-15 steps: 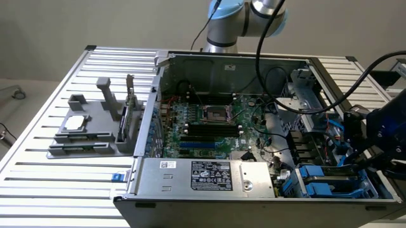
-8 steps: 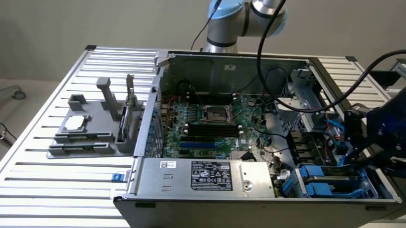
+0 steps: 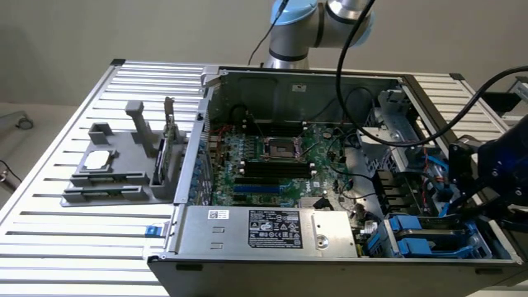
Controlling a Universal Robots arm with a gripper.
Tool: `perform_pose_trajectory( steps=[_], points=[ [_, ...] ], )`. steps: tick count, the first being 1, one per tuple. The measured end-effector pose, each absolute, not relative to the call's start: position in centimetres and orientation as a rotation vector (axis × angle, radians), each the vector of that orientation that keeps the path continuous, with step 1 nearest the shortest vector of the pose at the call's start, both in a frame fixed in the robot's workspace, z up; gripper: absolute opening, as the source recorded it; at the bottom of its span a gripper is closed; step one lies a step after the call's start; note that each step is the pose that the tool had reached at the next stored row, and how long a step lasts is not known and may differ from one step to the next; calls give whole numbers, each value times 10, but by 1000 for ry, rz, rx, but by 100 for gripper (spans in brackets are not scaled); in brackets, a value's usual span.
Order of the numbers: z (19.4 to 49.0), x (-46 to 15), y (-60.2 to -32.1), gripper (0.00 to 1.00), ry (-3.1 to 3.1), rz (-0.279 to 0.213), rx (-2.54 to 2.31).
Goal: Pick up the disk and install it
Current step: 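Insert the first disk wire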
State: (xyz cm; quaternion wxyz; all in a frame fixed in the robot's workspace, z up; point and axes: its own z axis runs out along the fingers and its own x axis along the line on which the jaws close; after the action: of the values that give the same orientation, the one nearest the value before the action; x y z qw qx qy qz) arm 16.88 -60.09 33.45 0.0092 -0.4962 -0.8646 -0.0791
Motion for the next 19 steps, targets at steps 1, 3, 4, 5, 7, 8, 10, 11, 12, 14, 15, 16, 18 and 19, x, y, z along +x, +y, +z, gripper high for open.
perform_pose_trajectory(
  steps=[1,3,4,5,7,8,10,11,12,14,15,16,18,19],
  points=[
    [334,169,-601,26,-2700,-246,-1550],
    [334,169,-599,26,-2699,-246,-1550],
    [334,169,-598,26,-2698,-245,-1550],
    [334,169,-597,26,-2697,-244,-1551],
    [334,169,-596,26,-2695,-243,-1552],
    [334,169,-595,26,-2694,-242,-1552],
    [334,169,-594,26,-2692,-241,-1553],
    [334,169,-594,26,-2691,-240,-1553],
    [334,169,-593,26,-2690,-239,-1553],
    [334,169,-593,26,-2687,-236,-1553],
    [334,169,-593,26,-2685,-234,-1553],
    [334,169,-593,24,-2683,-232,-1553],
    [334,169,-592,16,-2672,-223,-1555],
    [334,169,-592,16,-2668,-221,-1559]
  ],
)
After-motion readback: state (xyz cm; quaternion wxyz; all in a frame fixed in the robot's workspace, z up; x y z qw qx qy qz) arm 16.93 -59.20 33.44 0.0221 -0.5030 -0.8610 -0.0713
